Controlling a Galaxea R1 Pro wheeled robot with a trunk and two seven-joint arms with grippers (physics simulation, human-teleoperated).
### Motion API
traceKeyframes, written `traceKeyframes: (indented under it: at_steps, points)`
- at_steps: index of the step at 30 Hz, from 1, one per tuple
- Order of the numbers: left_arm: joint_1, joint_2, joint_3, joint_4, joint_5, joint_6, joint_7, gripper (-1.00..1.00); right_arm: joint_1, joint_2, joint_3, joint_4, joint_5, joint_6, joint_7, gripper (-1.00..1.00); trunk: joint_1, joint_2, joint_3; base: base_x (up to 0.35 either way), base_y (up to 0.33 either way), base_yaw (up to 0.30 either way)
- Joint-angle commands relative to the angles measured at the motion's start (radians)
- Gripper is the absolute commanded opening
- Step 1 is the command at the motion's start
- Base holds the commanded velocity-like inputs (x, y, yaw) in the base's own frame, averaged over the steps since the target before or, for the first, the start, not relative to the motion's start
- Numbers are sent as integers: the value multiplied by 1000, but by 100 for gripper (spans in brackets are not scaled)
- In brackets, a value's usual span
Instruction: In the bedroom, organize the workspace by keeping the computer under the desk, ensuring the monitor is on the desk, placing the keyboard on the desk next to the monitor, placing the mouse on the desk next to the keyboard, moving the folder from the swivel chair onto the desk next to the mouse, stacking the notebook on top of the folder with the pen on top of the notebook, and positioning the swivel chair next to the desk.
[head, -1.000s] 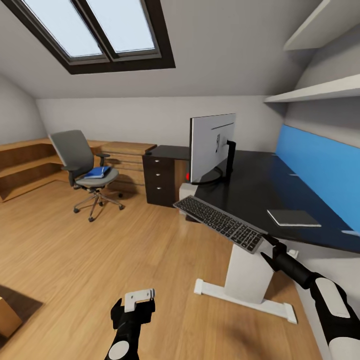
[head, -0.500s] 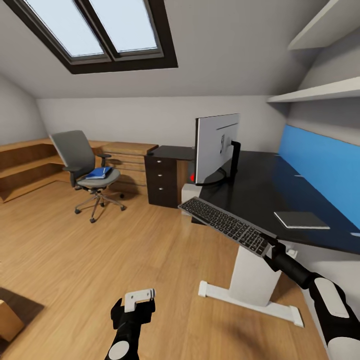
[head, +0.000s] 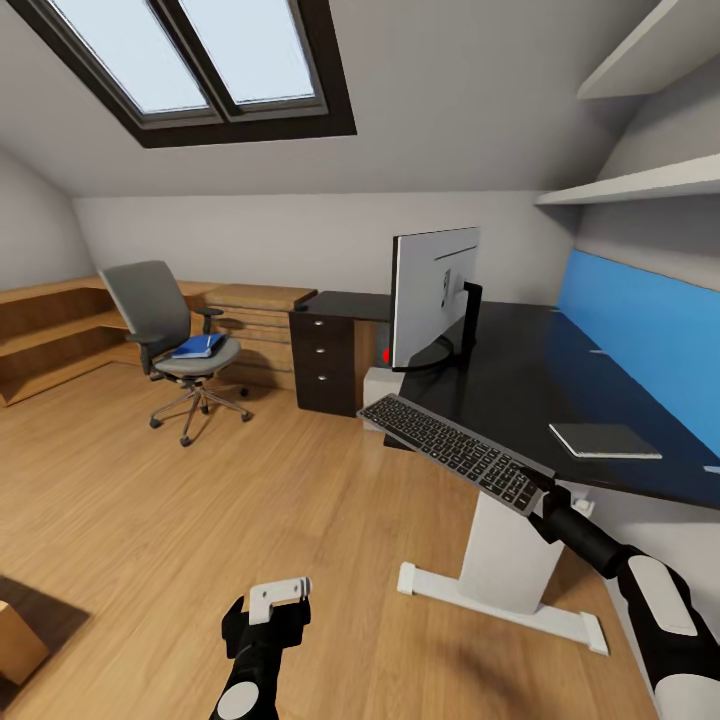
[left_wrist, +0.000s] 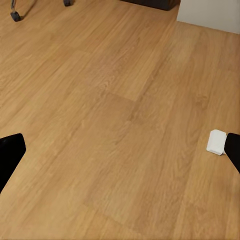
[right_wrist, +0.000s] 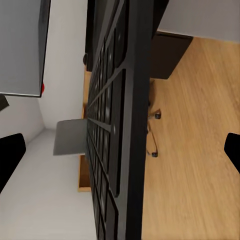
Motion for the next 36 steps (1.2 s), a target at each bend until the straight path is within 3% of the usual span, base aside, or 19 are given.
traceKeyframes:
  at_steps: [1, 36]
  points:
    - [-1, 0, -1, -1, 6, 3, 7, 100, -1, 1, -3, 0, 3, 6, 4, 100, 0, 0, -1, 0, 0, 0]
    - [-1, 0, -1, -1, 6, 3, 7, 100, -1, 2, 2, 2, 5, 11, 4, 100, 0, 0, -1, 18, 21, 0]
